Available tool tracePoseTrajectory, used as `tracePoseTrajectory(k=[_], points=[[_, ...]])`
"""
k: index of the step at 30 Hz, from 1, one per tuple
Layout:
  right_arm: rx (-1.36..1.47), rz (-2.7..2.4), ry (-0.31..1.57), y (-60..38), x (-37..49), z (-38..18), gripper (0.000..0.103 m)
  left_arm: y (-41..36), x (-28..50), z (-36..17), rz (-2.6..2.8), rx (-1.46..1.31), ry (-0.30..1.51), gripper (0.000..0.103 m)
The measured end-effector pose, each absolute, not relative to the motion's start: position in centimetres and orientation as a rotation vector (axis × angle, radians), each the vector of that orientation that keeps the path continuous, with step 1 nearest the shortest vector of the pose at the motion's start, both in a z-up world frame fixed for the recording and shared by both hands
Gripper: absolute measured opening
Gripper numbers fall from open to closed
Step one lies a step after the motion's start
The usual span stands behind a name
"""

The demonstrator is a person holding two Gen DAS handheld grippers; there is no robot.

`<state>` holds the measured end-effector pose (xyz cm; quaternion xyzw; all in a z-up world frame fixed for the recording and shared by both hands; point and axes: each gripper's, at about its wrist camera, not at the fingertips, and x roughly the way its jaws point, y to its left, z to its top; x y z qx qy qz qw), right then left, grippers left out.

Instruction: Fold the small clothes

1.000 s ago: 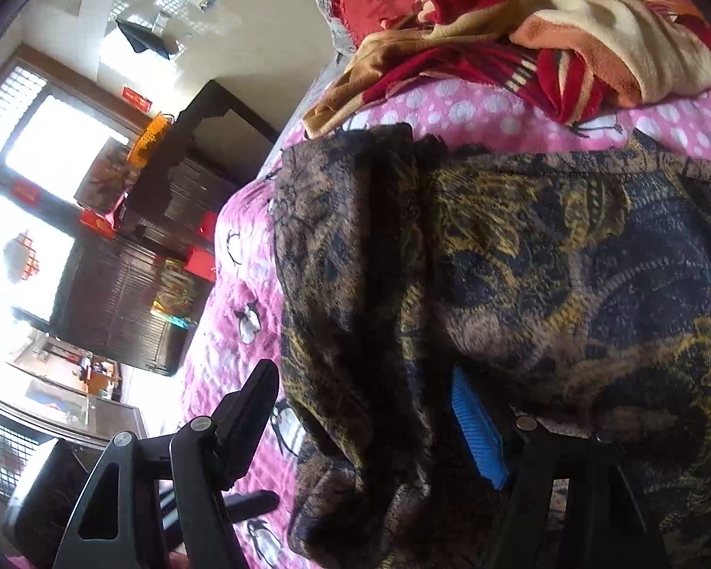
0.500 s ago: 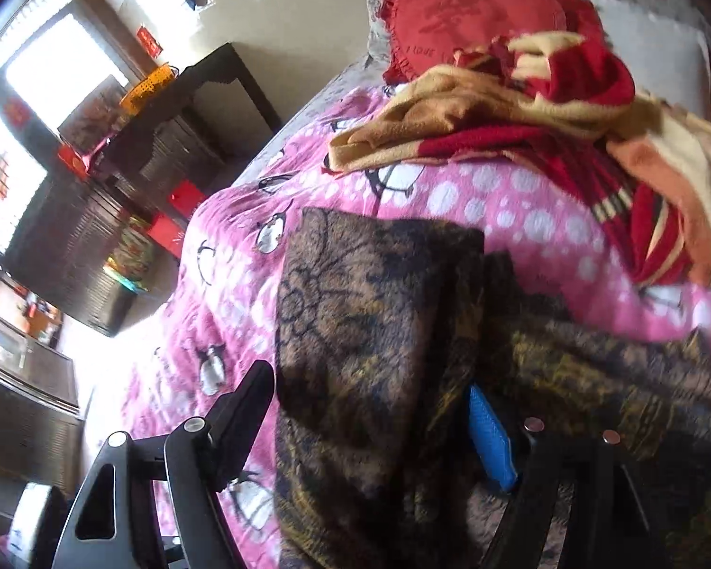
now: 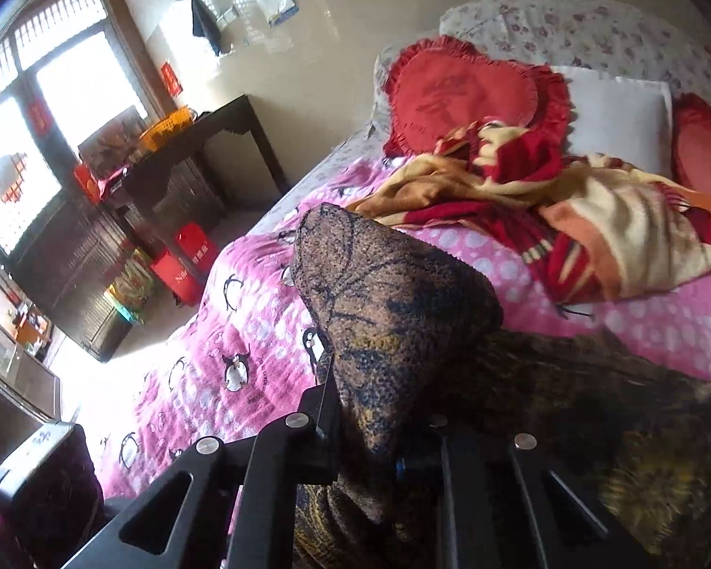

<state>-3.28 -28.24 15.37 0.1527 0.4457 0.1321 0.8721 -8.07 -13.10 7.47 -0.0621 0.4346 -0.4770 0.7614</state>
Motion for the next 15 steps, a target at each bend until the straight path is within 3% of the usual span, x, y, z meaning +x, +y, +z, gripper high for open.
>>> tracePoseTrajectory(k=[7, 11, 15], points=[[0.258, 0.055, 0.978, -39.7, -9.7, 18.8, 0.013, -15.8, -8.6, 9.9, -1.068, -0.089, 0.895, 0.047], [0.136, -0.168, 1.056, -43.9, -10.5, 15.2, 0.013, -19.0, -8.3, 7.9, -1.025, 0.010, 0.969, 0.047], [0.223, -0.218, 1.097, -46.8, -11.5, 11.1, 0.013, -21.5, -8.2, 7.0, -0.996, 0.071, 0.984, 0.047]])
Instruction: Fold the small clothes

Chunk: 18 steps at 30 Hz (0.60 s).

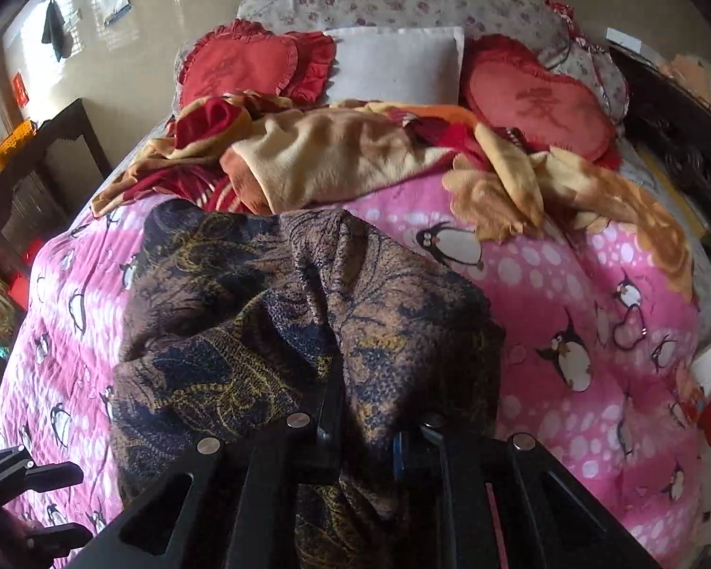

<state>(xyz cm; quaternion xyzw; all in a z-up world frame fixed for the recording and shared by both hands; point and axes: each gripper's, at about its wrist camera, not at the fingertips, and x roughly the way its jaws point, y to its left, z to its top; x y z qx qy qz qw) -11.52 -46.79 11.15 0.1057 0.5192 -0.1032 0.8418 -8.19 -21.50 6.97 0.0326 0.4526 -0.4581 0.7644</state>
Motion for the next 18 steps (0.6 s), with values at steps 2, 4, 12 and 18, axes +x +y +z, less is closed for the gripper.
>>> tracePoseTrajectory(k=[2, 4, 12, 18], points=[[0.278, -0.237, 1.091, -48.1, -12.1, 10.3, 0.013, -22.6, -8.0, 6.7, -0.981, 0.108, 0.996, 0.047], [0.291, -0.238, 1.069, -48.4, -13.0, 11.5, 0.013, -23.2, -7.7, 7.2, -0.982, 0.110, 0.986, 0.047], [0.329, -0.230, 1.069, -48.9, -13.9, 11.7, 0.030, -26.9, -6.9, 6.5, -0.968, 0.177, 0.979, 0.048], [0.371, -0.322, 0.887, -50.3, -16.5, 15.6, 0.045, -27.5, -6.4, 6.8, -0.950, 0.174, 0.934, 0.048]])
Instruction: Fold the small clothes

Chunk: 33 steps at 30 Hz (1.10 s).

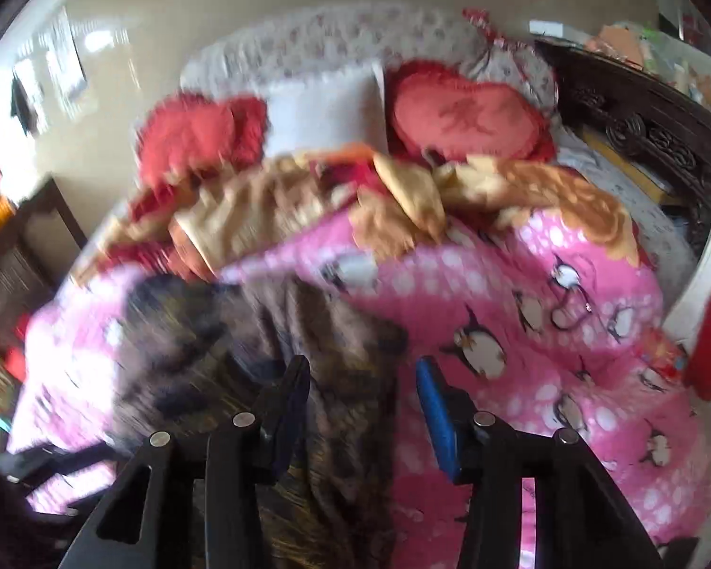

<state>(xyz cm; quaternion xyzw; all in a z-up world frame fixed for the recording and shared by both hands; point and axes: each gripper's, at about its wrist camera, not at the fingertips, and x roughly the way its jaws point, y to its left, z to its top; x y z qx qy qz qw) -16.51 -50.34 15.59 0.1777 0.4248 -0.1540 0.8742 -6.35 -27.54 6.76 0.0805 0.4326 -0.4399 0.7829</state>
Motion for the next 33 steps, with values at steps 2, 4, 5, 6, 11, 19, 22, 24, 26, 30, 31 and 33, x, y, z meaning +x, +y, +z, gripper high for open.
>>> tracePoseTrajectory(k=[2, 4, 5, 6, 11, 19, 22, 24, 26, 30, 31, 33], points=[[0.421, -0.204, 0.876, -49.7, -15.6, 15.4, 0.045, -28.0, -5.5, 7.1, -0.936, 0.161, 0.921, 0.048], [0.380, -0.159, 0.936, -48.3, -13.9, 13.7, 0.045, -28.8, -4.6, 7.4, -0.909, 0.155, 0.897, 0.048], [0.341, -0.168, 0.966, -47.8, -13.1, 12.6, 0.045, -29.4, -3.8, 7.3, -0.891, 0.159, 0.890, 0.049], [0.299, -0.198, 1.005, -47.6, -12.2, 11.1, 0.045, -30.0, -3.2, 7.0, -0.878, 0.169, 0.894, 0.050], [0.356, -0.232, 0.964, -49.4, -11.2, 9.0, 0.050, -31.7, -0.2, 6.1, -0.819, 0.167, 0.911, 0.057], [0.497, -0.153, 0.929, -49.8, -21.2, 12.9, 0.050, -30.9, -0.1, 5.8, -0.821, 0.185, 0.906, 0.060], [0.521, -0.105, 0.950, -47.9, -24.9, 12.0, 0.050, -30.9, -0.7, 5.6, -0.807, 0.202, 0.889, 0.062], [0.516, -0.097, 0.969, -46.7, -26.2, 11.1, 0.050, -31.1, -1.0, 5.7, -0.795, 0.206, 0.888, 0.062], [0.500, -0.089, 1.011, -45.2, -26.7, 9.4, 0.035, -31.2, -1.1, 5.7, -0.781, 0.208, 0.891, 0.062], [0.521, -0.114, 1.044, -44.5, -28.0, 8.4, 0.005, -31.1, -1.6, 6.2, -0.784, 0.236, 0.900, 0.062], [0.509, -0.120, 1.036, -44.5, -28.6, 9.0, 0.005, -31.0, -1.7, 6.3, -0.786, 0.245, 0.893, 0.062], [0.494, -0.151, 1.034, -44.5, -29.4, 9.3, 0.005, -31.1, -1.8, 6.2, -0.784, 0.260, 0.889, 0.062]])
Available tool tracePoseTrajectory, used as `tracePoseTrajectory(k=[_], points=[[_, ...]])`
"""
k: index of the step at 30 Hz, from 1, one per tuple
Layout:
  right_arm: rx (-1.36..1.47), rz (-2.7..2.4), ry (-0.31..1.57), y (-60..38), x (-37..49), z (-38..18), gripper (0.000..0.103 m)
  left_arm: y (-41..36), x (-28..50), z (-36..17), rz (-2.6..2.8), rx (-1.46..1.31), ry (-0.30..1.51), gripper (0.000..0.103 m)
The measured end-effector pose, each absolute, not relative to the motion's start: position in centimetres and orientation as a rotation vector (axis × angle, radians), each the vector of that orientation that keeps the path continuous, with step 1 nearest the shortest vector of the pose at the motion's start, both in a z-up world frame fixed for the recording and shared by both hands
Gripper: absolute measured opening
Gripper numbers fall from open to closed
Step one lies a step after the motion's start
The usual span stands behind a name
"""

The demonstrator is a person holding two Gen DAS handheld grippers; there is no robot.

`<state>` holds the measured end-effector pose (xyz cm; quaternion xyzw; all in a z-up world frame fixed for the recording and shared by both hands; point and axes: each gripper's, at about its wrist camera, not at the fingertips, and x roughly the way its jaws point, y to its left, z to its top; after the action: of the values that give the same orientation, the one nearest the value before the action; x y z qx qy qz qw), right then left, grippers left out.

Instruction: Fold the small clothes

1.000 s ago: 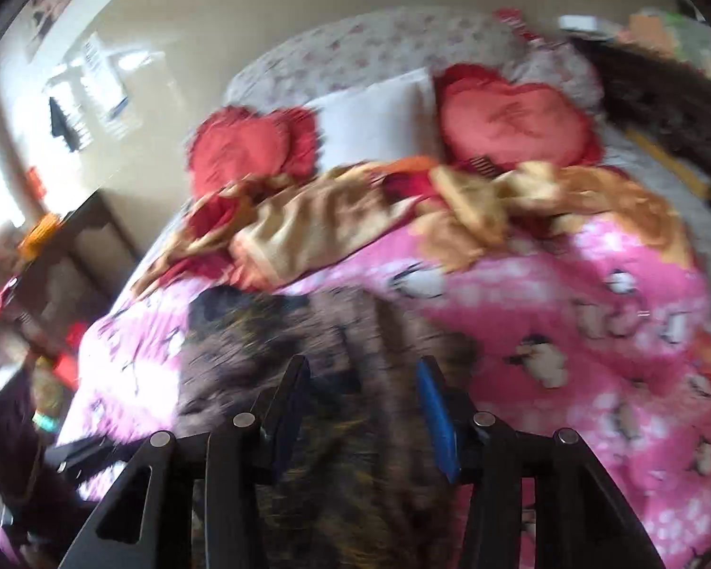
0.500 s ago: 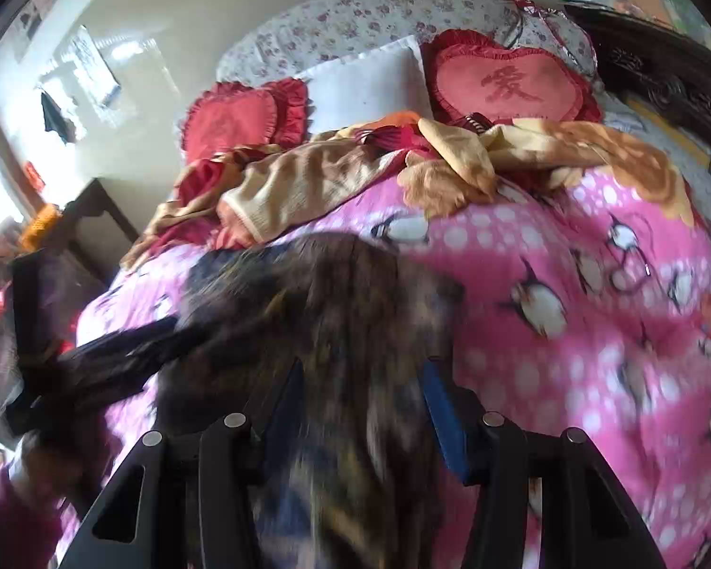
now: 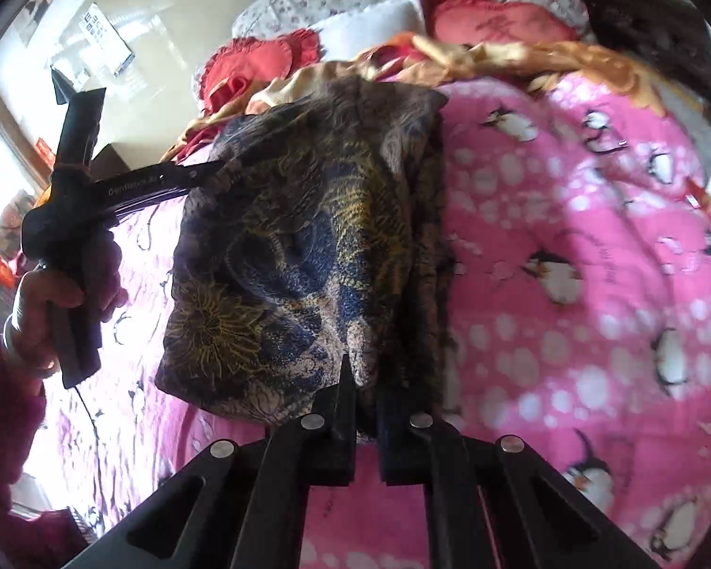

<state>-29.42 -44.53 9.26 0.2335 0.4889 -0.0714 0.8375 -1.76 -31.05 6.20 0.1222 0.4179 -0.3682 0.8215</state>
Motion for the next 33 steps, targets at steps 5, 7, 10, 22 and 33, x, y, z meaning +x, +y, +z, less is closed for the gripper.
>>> tracePoseTrajectory(k=[5, 7, 10, 22, 33], points=[[0.507, -0.181, 1.093, -45.0, -29.2, 7.5, 0.005, -31.0, -1.7, 6.1, -0.765, 0.257, 0.904, 0.062], [0.485, -0.182, 1.076, -45.1, -29.1, 9.2, 0.007, -30.7, -2.1, 6.4, -0.767, 0.274, 0.886, 0.062], [0.424, -0.250, 0.982, -45.4, -28.6, 12.3, 0.036, -30.4, -2.9, 6.9, -0.768, 0.286, 0.852, 0.062], [0.297, -0.293, 0.910, -46.6, -16.2, 11.3, 0.044, -32.0, -2.7, 6.0, -0.751, 0.295, 0.860, 0.062], [0.399, -0.307, 0.940, -48.8, -15.0, 10.1, 0.047, -32.3, -2.1, 5.7, -0.739, 0.291, 0.857, 0.067]])
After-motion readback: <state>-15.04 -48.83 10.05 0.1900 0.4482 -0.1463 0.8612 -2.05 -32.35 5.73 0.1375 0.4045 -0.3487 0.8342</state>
